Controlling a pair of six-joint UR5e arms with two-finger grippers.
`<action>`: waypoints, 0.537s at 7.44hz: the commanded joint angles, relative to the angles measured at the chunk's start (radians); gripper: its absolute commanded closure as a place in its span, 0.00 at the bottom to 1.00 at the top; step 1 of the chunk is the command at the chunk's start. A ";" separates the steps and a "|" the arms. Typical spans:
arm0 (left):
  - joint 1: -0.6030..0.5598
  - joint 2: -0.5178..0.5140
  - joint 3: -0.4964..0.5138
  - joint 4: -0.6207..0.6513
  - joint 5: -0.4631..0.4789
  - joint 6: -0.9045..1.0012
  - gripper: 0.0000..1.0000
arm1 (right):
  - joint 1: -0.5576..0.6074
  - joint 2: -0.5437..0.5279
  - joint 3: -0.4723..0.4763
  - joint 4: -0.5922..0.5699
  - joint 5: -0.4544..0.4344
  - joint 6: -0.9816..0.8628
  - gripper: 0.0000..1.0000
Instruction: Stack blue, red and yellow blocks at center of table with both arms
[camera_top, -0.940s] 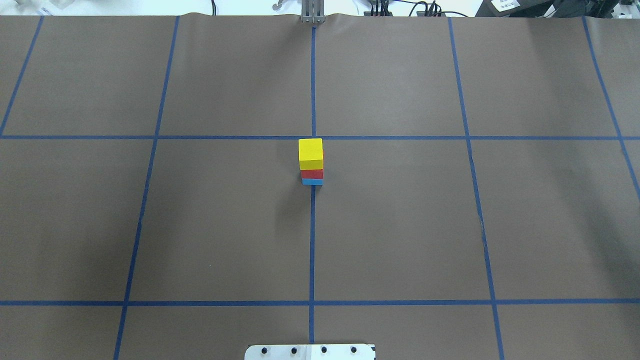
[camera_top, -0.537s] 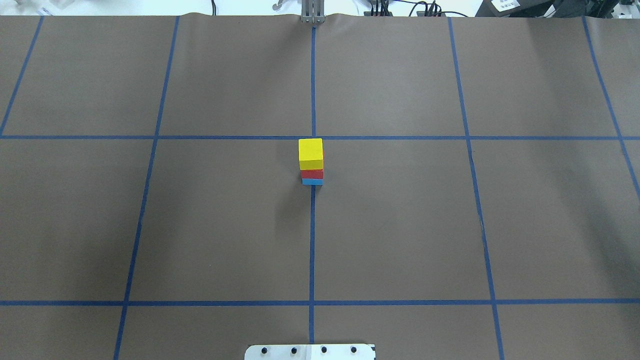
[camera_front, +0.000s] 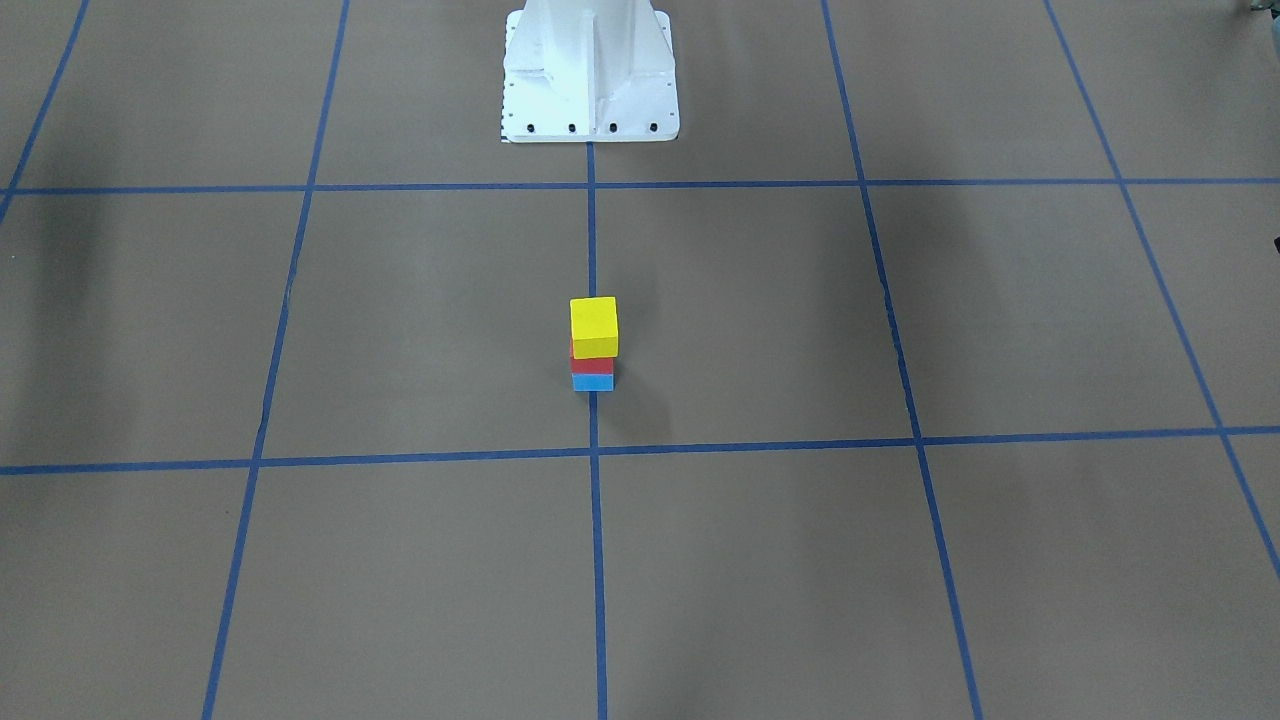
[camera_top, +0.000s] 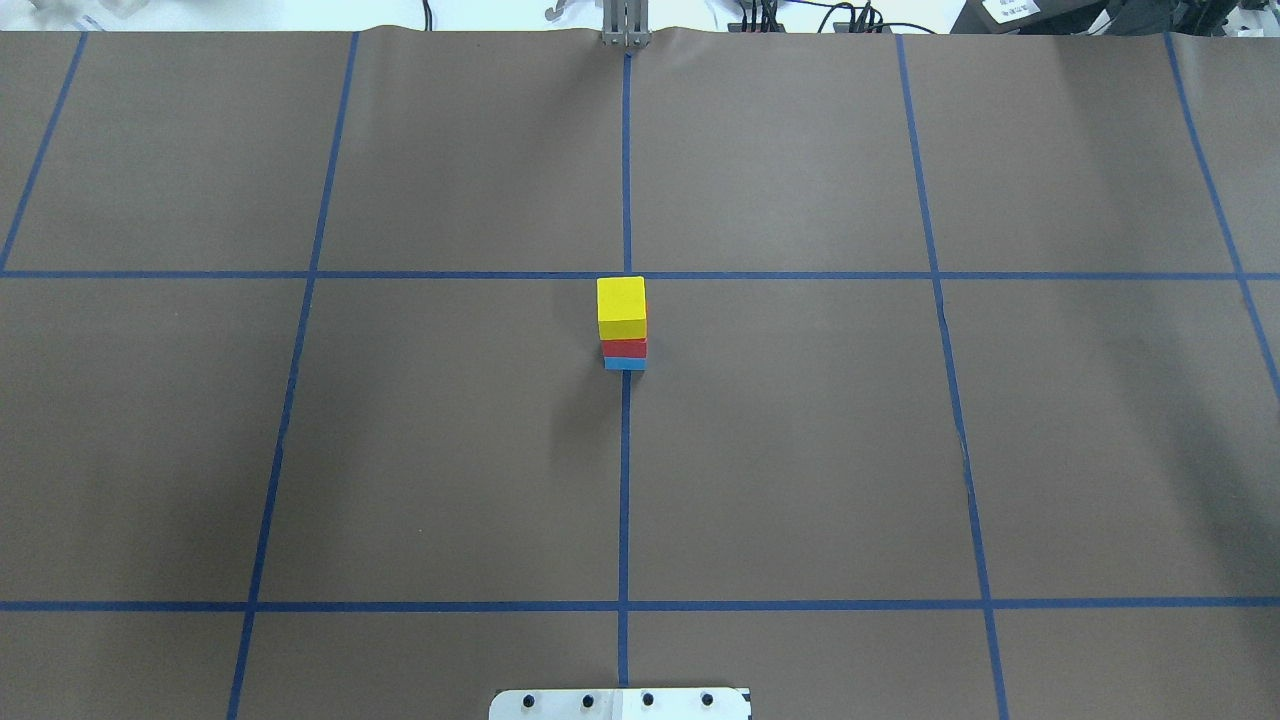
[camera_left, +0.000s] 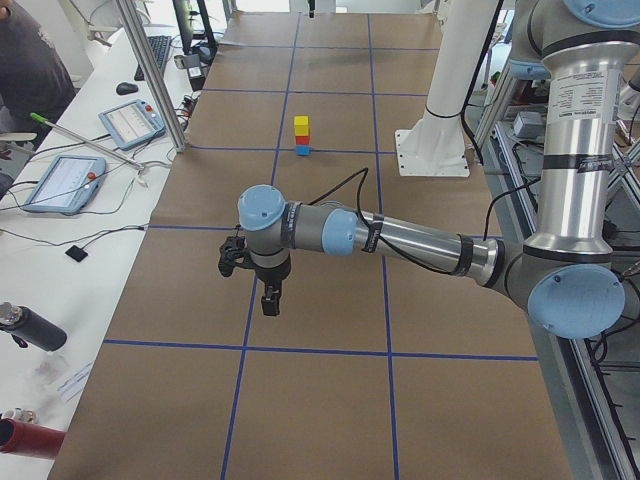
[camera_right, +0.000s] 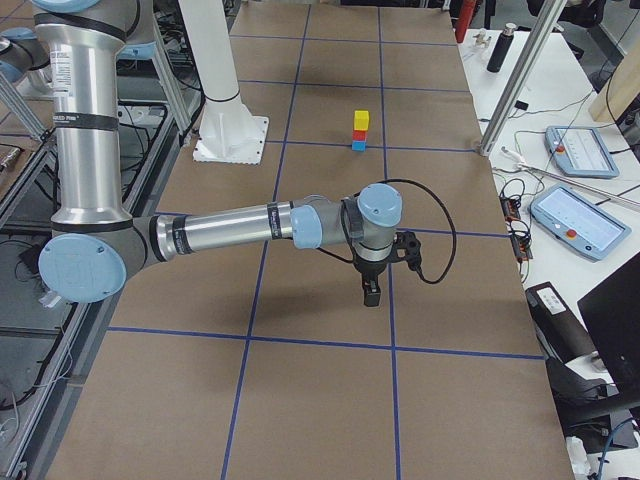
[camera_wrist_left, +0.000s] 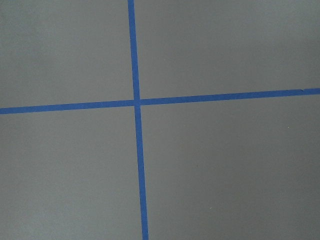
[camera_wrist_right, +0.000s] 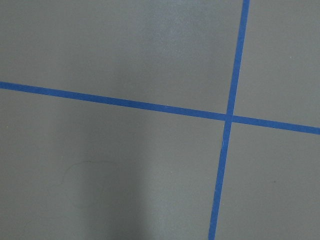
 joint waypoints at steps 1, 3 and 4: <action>0.000 0.000 -0.001 0.000 0.000 -0.004 0.00 | 0.000 -0.003 0.000 0.000 0.000 0.000 0.00; 0.000 0.000 -0.007 -0.006 -0.002 -0.005 0.00 | 0.000 -0.003 -0.005 0.000 0.000 0.000 0.00; 0.000 -0.004 -0.006 -0.026 0.000 -0.008 0.00 | 0.000 -0.001 0.002 -0.001 0.000 0.000 0.00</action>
